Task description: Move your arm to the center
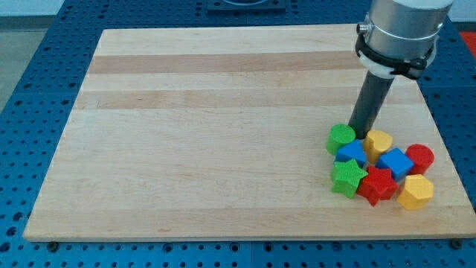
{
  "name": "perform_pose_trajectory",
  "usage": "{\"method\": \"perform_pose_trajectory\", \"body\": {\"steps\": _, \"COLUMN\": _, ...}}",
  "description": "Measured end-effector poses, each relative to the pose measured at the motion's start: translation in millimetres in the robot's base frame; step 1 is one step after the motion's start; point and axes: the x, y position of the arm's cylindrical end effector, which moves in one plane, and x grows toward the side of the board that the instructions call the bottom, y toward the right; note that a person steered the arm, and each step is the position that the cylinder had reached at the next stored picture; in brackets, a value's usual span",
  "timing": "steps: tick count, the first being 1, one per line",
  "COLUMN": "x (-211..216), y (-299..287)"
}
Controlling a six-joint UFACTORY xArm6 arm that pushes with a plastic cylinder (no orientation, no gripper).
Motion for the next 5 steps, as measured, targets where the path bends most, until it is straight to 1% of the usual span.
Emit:
{"method": "perform_pose_trajectory", "body": {"steps": 1, "x": 0.0, "y": 0.0}}
{"method": "perform_pose_trajectory", "body": {"steps": 2, "x": -15.0, "y": 6.4}}
{"method": "perform_pose_trajectory", "body": {"steps": 3, "x": -26.9, "y": 50.8}}
{"method": "perform_pose_trajectory", "body": {"steps": 4, "x": -22.8, "y": 114.7}}
{"method": "perform_pose_trajectory", "body": {"steps": 5, "x": -18.6, "y": 133.1}}
